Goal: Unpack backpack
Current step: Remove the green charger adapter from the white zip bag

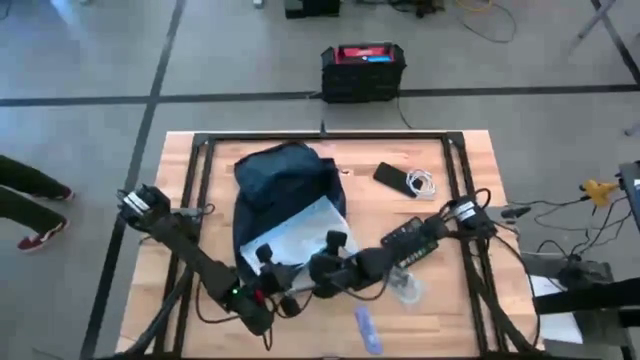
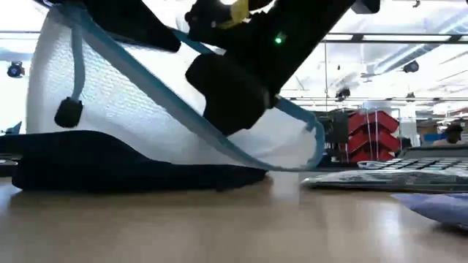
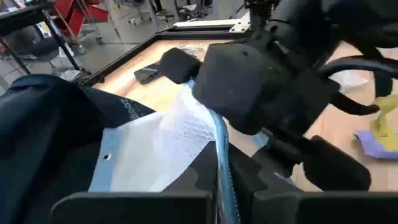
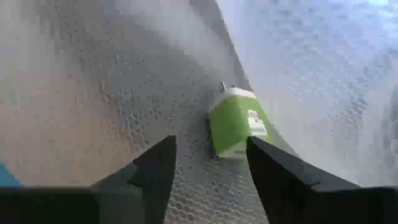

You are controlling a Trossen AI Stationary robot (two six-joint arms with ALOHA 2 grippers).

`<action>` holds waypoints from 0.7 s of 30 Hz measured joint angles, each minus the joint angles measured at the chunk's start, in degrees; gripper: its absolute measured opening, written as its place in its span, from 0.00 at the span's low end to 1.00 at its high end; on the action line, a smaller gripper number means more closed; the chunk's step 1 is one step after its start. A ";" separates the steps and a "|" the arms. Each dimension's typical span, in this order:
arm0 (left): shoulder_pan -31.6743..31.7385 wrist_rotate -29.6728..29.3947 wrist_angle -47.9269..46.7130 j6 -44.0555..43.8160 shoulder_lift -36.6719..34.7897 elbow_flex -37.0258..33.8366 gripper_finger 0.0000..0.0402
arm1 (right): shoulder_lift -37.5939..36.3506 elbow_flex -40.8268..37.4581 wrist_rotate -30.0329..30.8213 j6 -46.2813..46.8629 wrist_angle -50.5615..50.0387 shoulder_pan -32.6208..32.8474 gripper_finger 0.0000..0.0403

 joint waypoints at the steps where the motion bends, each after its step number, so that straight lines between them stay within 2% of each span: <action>1: -0.11 0.02 0.12 0.63 0.02 0.00 0.00 | 0.00 0.00 0.08 -0.58 0.86 -0.22 0.50; 6: -0.26 -0.66 2.42 9.00 0.01 -0.14 0.00 | 1.35 0.00 0.88 -1.79 5.85 -1.69 0.53; 10: -0.47 -0.09 5.73 17.66 0.00 0.28 0.00 | 2.57 0.04 5.88 -2.85 10.41 -1.52 0.51; 13: -0.59 0.09 5.54 22.30 -0.05 1.50 0.00 | 3.38 -0.01 6.24 -4.00 14.24 -1.53 0.50; 21: -0.71 0.11 5.58 27.46 -0.18 2.51 0.00 | 4.44 -2.91 6.82 0.51 23.08 -1.37 0.51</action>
